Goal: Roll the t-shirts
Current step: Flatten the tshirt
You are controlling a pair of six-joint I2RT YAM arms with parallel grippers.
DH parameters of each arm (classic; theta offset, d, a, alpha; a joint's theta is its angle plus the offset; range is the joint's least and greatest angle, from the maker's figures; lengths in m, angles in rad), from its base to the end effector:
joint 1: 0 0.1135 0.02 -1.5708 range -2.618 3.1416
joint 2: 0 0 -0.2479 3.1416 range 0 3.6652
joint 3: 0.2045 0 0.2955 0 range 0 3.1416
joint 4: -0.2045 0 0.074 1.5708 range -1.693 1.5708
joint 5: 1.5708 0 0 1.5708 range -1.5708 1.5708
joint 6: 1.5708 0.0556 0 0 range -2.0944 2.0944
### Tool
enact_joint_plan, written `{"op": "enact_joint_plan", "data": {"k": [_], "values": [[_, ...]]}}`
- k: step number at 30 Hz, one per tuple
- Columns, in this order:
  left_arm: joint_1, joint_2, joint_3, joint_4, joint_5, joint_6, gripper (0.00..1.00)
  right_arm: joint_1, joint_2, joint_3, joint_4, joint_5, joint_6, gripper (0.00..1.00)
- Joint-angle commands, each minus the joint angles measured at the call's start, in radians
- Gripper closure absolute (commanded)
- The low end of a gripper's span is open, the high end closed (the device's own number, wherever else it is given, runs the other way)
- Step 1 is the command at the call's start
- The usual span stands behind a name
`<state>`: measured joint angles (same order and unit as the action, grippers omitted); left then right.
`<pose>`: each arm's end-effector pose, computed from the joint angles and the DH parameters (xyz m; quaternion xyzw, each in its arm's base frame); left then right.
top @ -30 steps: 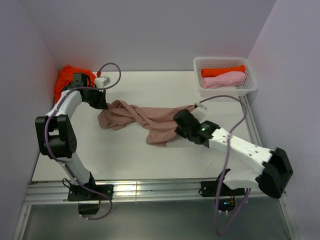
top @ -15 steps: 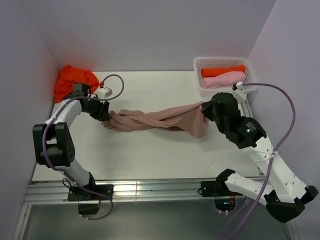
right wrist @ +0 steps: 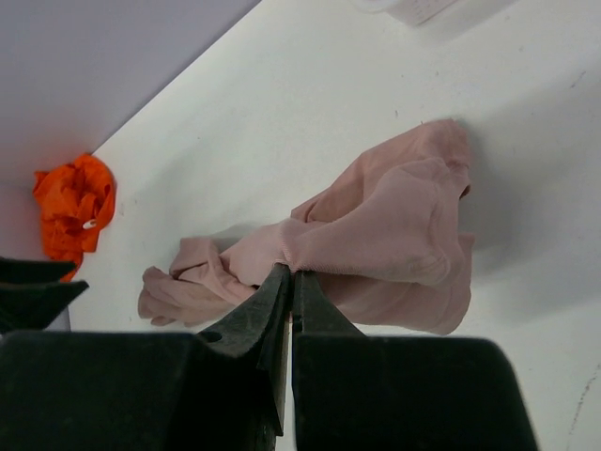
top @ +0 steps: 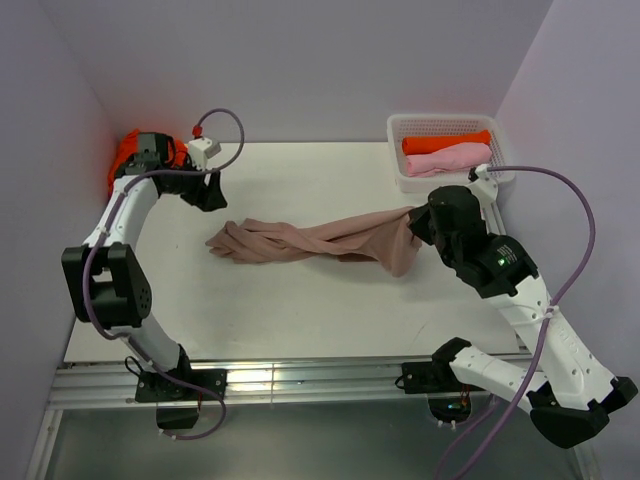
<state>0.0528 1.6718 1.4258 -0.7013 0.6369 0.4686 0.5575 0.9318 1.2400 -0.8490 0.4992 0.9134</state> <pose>0.4107 -0.0114 0.2515 0.2805 0.8647 -0.2129 0.3583 0.2135 0.1017 0.3942 0.2690 0.8085 0.1608 0.4981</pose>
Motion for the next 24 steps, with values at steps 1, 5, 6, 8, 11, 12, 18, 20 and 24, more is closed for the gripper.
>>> {"op": "enact_joint_plan", "data": {"k": [1, 5, 6, 8, 11, 12, 18, 20, 24], "values": [[-0.076, 0.103, 0.100, -0.039, 0.098, 0.028, 0.31, -0.008, -0.013, 0.009, 0.034, 0.001, -0.022, 1.00], [-0.148, 0.123, 0.084, -0.010, 0.152, 0.093, 0.29, -0.010, 0.009, 0.032, 0.031, -0.005, -0.031, 1.00], [-0.184, 0.120, 0.064, -0.003, 0.171, 0.111, 0.28, -0.010, 0.013, 0.038, 0.034, -0.008, -0.034, 1.00], [-0.220, 0.100, 0.036, 0.049, 0.190, 0.108, 0.27, -0.011, 0.032, 0.058, 0.033, -0.011, -0.039, 1.00], [-0.275, 0.059, -0.060, 0.182, 0.204, 0.075, 0.26, -0.013, 0.053, 0.085, 0.028, -0.020, -0.050, 1.00], [-0.295, 0.049, -0.077, 0.213, 0.205, 0.059, 0.26, -0.016, 0.056, 0.090, 0.028, -0.024, -0.051, 1.00], [-0.364, 0.060, -0.125, 0.330, 0.198, 0.039, 0.26, -0.030, 0.065, 0.136, 0.010, -0.040, -0.065, 1.00], [-0.376, 0.069, -0.134, 0.367, 0.198, 0.021, 0.26, -0.037, 0.062, 0.142, 0.007, -0.047, -0.068, 1.00], [-0.390, 0.103, -0.134, 0.456, 0.208, -0.031, 0.26, -0.044, 0.061, 0.150, 0.005, -0.062, -0.071, 1.00]]}}
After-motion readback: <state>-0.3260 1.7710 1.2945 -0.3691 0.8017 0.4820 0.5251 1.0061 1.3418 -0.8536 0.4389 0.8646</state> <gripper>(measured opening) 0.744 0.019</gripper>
